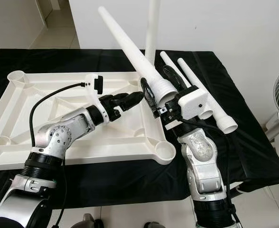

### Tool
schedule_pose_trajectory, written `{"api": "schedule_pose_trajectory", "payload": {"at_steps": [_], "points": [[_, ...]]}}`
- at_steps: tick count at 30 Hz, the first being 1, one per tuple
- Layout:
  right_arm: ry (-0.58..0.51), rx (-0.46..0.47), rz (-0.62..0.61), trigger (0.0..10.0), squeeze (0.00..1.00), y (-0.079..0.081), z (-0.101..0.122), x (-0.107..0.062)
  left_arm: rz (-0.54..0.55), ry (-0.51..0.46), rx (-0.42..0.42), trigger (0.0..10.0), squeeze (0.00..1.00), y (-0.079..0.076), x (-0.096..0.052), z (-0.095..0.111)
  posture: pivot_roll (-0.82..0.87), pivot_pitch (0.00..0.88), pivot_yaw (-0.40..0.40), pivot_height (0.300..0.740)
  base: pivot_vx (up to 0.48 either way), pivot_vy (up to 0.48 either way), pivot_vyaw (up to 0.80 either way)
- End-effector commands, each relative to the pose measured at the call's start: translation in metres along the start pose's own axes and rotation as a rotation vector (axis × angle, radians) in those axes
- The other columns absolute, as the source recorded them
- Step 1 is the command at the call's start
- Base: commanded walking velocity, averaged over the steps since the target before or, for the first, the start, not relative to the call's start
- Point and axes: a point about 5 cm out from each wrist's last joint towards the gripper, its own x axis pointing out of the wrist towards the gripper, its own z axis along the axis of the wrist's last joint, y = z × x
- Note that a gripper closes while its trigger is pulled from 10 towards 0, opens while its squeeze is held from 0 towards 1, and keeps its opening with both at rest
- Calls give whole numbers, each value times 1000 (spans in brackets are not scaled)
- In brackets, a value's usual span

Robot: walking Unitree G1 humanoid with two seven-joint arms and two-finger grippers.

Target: Building children table

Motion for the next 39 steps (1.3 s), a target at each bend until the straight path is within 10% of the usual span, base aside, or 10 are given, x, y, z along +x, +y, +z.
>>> {"api": "schedule_pose_trajectory", "payload": {"at_steps": [1,7,9,10,21,39], "points": [[-21,12,-23,10000,0,-3,6,-2,-106,7,13,10000,1000,-1,-3,1,-47,116,22,740,0,0,0],[-9,14,-24,10000,0,-4,5,-5,-37,6,65,10000,1000,8,-5,5,-47,116,22,740,0,0,0],[-4,17,-23,10000,0,-4,5,-6,-14,5,75,10000,800,11,-5,6,-47,116,22,740,0,0,0],[4,25,-16,10000,0,-3,4,-7,-1,-5,85,10000,0,12,-5,9,-47,116,22,740,0,0,0],[40,48,45,10000,0,2,0,-11,155,-167,-52,10000,0,16,11,22,-48,106,17,740,0,0,0],[61,69,113,10000,0,11,-3,-14,77,-314,-216,10000,0,5,14,50,-45,115,15,740,0,0,0]]}}
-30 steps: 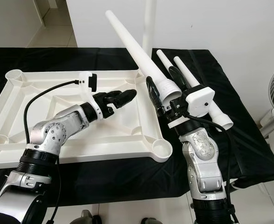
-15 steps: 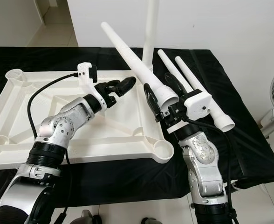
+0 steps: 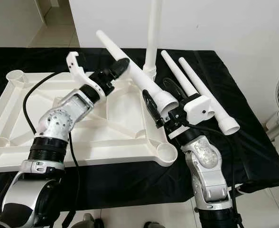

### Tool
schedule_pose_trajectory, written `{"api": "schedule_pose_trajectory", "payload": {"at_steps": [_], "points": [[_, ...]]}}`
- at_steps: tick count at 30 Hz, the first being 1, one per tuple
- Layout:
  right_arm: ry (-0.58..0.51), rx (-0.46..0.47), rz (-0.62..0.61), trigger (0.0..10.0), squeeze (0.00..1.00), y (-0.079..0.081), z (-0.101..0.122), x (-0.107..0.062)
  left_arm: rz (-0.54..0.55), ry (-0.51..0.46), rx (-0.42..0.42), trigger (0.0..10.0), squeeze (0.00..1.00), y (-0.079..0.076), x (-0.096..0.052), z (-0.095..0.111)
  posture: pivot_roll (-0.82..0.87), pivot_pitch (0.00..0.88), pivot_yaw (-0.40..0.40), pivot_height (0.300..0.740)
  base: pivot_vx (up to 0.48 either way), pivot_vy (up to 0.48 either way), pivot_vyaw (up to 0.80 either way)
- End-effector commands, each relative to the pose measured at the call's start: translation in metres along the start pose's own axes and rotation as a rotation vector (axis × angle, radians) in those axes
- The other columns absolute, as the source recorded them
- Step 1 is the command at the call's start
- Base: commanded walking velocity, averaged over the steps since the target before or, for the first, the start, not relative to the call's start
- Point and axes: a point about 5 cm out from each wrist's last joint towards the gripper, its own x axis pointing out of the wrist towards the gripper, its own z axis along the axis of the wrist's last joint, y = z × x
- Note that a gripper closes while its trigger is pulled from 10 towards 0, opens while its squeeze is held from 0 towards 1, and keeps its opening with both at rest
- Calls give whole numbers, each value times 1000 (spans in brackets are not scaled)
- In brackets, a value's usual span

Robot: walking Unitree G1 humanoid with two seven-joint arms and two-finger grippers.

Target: Building children table

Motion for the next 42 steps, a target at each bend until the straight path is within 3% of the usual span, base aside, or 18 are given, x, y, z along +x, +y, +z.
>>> {"api": "schedule_pose_trajectory", "payload": {"at_steps": [1,11,17,28,32,39,42], "points": [[-30,-4,23,10000,0,3,7,1,-34,31,-19,10000,0,-8,2,-6,-45,115,15,740,0,0,0],[-62,-52,51,10000,0,3,12,6,-56,218,-32,10000,0,-15,4,-40,-49,118,17,740,0,0,0],[-63,-63,64,10000,0,4,13,7,-4,272,-9,10000,0,-9,3,-48,-51,120,19,740,0,0,0],[-32,-43,106,10000,0,13,8,2,51,254,-68,10000,0,-2,11,-35,-47,124,20,740,0,0,0],[-20,-37,121,10000,0,17,6,-1,138,227,-192,10000,0,9,17,-27,-49,125,20,740,0,0,0],[-12,-42,122,10000,0,18,6,-3,183,214,-256,10000,0,17,19,-22,-55,125,24,740,0,0,0],[-5,-47,119,10000,0,18,5,-4,221,171,-325,10000,0,24,20,-15,-56,128,28,740,0,0,0]]}}
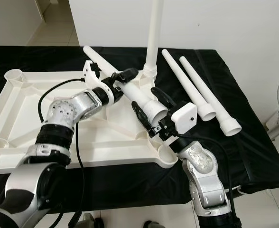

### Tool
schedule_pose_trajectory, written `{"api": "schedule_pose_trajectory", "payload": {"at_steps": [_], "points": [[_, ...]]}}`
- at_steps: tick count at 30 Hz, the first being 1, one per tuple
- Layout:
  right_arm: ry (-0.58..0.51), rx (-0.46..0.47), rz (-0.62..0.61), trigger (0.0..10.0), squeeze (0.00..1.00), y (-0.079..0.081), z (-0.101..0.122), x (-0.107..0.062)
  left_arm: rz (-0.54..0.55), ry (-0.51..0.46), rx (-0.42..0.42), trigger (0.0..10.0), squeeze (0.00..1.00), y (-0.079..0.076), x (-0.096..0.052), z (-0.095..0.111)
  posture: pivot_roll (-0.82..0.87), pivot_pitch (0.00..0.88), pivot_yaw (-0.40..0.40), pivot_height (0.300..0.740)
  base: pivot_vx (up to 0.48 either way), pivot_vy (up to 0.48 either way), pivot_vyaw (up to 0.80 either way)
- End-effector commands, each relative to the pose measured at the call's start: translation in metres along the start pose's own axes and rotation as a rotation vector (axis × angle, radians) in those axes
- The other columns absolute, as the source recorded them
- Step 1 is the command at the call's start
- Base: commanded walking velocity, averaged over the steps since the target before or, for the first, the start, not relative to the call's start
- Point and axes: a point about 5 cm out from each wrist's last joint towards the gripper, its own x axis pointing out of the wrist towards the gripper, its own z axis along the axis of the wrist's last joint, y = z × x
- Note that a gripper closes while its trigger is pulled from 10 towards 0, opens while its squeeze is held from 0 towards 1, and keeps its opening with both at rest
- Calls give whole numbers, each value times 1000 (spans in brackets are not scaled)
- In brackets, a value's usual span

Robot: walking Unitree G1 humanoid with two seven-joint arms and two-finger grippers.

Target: Building children table

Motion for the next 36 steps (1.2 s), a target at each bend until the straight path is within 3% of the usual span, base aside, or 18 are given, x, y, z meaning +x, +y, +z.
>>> {"api": "schedule_pose_trajectory", "payload": {"at_steps": [1,2,3,17,18,30,34,35,36], "points": [[-26,-19,17,10000,0,3,6,-1,11,-9,-32,10000,0,3,0,1,-56,128,28,740,0,0,0],[-22,-20,16,10000,0,3,5,-1,21,-16,-42,2353,0,4,-1,3,-55,129,28,740,0,0,0],[-15,-20,15,10000,0,3,4,-2,16,-26,-45,0,0,5,-2,6,-54,131,25,740,0,0,0],[12,-10,-1,10000,0,0,0,-4,-26,-23,-62,0,0,-1,-2,10,-50,130,18,740,0,0,0],[19,14,-1,10000,1000,-1,-1,-4,-28,-22,-69,0,0,-1,-1,11,-51,129,17,740,0,0,0],[-20,158,-54,10000,1000,-5,1,-6,-26,-25,-104,0,0,0,-2,11,-50,129,13,740,0,0,0],[11,271,-162,10000,1000,-11,-3,-8,-68,-44,-75,0,0,-6,-3,17,-48,128,10,740,0,0,0],[50,309,-185,10000,898,-12,-7,-9,-96,-60,-23,0,0,-10,-3,21,-47,128,6,740,0,0,0],[50,309,-185,10000,898,-12,-7,-9,-96,-60,-23,0,0,-10,-3,21,-47,128,6,740,0,0,0]]}}
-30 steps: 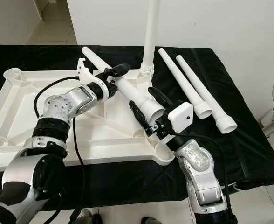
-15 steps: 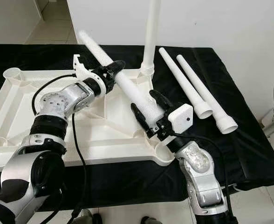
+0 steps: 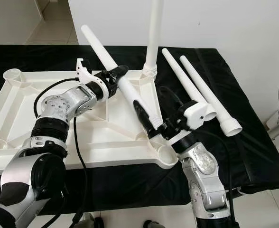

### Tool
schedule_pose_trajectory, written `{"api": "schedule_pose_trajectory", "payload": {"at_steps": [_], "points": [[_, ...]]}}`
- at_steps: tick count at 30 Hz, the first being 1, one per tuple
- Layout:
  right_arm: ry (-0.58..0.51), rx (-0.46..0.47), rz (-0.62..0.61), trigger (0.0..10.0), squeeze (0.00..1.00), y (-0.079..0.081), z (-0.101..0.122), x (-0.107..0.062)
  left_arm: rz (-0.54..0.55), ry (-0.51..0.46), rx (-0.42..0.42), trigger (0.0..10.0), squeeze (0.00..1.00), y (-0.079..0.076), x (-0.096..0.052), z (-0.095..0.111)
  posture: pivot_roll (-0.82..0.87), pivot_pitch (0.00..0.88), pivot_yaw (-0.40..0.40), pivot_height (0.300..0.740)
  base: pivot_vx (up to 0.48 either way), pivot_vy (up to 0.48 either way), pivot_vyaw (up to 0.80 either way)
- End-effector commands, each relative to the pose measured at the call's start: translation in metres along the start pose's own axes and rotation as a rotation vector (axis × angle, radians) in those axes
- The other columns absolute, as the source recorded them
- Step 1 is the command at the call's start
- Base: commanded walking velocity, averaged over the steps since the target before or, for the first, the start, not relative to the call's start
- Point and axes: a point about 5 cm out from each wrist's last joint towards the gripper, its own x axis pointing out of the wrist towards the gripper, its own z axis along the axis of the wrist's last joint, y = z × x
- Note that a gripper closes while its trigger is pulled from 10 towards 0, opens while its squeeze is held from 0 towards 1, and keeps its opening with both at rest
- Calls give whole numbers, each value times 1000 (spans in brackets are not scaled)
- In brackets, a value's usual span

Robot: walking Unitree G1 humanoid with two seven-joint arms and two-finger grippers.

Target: Building children table

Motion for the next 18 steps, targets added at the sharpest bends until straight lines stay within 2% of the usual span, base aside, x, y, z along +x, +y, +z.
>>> {"api": "schedule_pose_trajectory", "payload": {"at_steps": [1,2,3,4,5,6,12,14,18], "points": [[20,25,-24,10000,898,-2,0,-2,-89,-18,48,0,0,-12,0,6,-47,128,6,740,0,0,0],[37,40,-28,10000,686,-3,-1,-2,-105,-26,77,0,0,-14,0,7,-47,128,6,740,0,0,0],[65,53,-23,10000,0,-3,-4,-3,-128,-38,143,1137,0,-18,0,10,-47,128,6,740,0,0,0],[65,53,-23,10000,0,-3,-4,-3,-128,-38,143,1137,0,-18,0,10,-47,128,6,740,0,0,0],[88,65,-15,10000,0,-2,-6,-3,-150,-43,185,3412,0,-21,0,11,-47,128,6,740,0,0,0],[109,69,-4,10000,0,-2,-7,-4,-167,-52,216,10000,0,-25,0,13,-50,134,5,740,0,0,0],[154,58,16,10000,0,-3,-11,-7,-198,-84,249,10000,0,-34,0,21,-50,134,5,740,0,0,0],[186,47,-11,10000,0,-8,-11,-7,-229,-102,302,10000,0,-43,-1,23,-53,138,3,740,0,0,0],[213,36,-39,10000,0,-14,-12,-7,-256,-112,336,10000,0,-50,-2,23,-55,136,0,740,0,0,0]]}}
